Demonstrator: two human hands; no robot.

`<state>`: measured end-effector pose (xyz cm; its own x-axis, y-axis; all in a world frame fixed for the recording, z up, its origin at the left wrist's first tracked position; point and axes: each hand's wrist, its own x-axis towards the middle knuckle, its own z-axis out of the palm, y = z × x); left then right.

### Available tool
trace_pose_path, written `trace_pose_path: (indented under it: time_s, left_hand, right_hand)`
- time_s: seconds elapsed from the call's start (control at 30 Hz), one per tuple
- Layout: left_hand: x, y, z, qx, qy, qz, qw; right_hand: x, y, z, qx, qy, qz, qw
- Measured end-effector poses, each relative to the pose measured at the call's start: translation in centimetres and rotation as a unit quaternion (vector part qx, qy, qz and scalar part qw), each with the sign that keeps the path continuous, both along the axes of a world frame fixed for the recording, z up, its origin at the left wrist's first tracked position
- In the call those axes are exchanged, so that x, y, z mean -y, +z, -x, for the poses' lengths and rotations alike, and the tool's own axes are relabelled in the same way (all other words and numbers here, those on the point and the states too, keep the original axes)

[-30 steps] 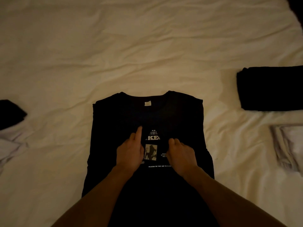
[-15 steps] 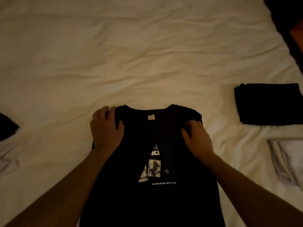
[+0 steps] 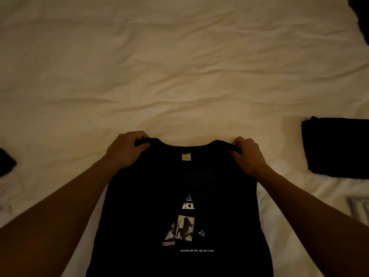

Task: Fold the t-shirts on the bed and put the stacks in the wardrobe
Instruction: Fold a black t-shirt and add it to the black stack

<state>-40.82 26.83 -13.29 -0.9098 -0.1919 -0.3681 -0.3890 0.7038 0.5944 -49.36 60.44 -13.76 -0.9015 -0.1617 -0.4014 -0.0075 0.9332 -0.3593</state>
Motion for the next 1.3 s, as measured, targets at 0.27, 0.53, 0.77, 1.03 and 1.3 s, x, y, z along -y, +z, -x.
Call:
trace_pose_path:
  time_s: [0.27, 0.53, 0.77, 1.03, 1.3]
  left_hand:
    - [0.1, 1.2, 5.4, -0.151, -0.028, 0.187, 0.97]
    - [-7.5, -0.4, -3.4, -0.144, -0.098, 0.23, 0.957]
    - [-9.8, -4.2, -7.3, -0.029, -0.142, 0.275, 0.951]
    - [-9.0, -2.9, -7.0, -0.053, -0.112, 0.239, 0.963]
    - [-1.1, -0.5, 2.2, -0.018, 0.141, 0.169, 0.975]
  right_hand:
    - [0.4, 1.4, 4.5, -0.1, -0.011, 0.034, 0.994]
    - [2.1, 0.4, -6.7, -0.147, 0.172, -0.021, 0.974]
    - [3.2, -1.5, -11.6, -0.072, 0.227, -0.084, 0.968]
    - [4.0, 0.0, -10.5, -0.034, 0.201, 0.0, 0.979]
    - [0.9, 2.0, 1.9, -0.12, -0.002, -0.108, 0.987]
